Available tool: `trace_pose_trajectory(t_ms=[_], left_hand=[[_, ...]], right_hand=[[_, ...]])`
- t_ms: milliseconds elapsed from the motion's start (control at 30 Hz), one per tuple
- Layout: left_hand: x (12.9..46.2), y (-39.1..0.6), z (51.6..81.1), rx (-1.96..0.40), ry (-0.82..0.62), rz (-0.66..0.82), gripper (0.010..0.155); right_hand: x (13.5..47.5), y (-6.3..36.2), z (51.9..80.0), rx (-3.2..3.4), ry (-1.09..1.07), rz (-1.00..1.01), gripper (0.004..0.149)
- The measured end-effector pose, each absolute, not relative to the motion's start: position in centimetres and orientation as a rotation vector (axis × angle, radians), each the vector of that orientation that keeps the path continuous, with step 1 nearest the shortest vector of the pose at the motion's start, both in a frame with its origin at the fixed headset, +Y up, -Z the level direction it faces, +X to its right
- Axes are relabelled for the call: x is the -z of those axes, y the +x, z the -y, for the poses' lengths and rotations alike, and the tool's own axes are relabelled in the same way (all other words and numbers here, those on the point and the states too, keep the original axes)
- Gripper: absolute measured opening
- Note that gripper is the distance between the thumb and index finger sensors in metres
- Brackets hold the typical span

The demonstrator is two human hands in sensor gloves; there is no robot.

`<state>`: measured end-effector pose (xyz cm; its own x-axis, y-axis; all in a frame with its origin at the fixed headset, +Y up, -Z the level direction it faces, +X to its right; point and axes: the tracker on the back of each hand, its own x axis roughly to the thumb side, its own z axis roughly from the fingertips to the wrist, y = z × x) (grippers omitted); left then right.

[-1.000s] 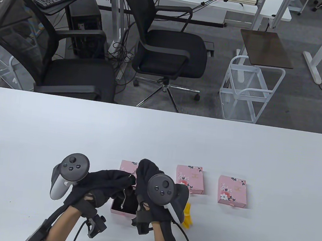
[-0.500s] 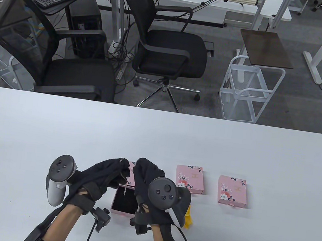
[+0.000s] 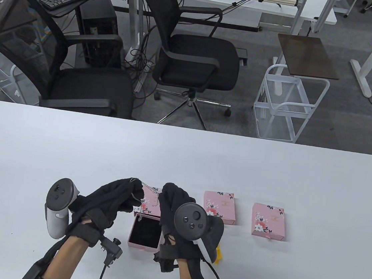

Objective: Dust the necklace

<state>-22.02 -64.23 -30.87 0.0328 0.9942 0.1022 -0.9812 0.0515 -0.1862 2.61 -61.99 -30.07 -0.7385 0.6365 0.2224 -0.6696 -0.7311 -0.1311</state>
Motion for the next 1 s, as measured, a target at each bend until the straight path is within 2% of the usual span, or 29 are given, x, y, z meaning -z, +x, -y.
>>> trace_pose_trajectory(t_ms=[333, 533, 700, 867, 1000], left_hand=[[30.9, -23.0, 63.9, -1.589, -0.051, 0.208, 0.039], [30.9, -23.2, 63.9, -1.581, -0.043, 0.184, 0.039], [30.7, -22.4, 64.0, -1.556, -0.066, 0.192, 0.04], [30.5, -20.9, 64.2, -1.512, -0.108, 0.231, 0.041], [30.4, -20.4, 64.5, -1.503, -0.108, 0.225, 0.041]], right_hand=[[30.9, 2.8, 63.1, -2.398, 0.213, 0.161, 0.041], [29.8, 1.7, 62.0, -2.301, 0.347, 0.278, 0.04], [28.1, -0.1, 60.8, -2.287, 0.445, 0.369, 0.046], [27.4, -1.7, 60.9, -2.464, 0.439, 0.453, 0.058], [27.5, -1.8, 61.4, -2.448, 0.378, 0.488, 0.052]])
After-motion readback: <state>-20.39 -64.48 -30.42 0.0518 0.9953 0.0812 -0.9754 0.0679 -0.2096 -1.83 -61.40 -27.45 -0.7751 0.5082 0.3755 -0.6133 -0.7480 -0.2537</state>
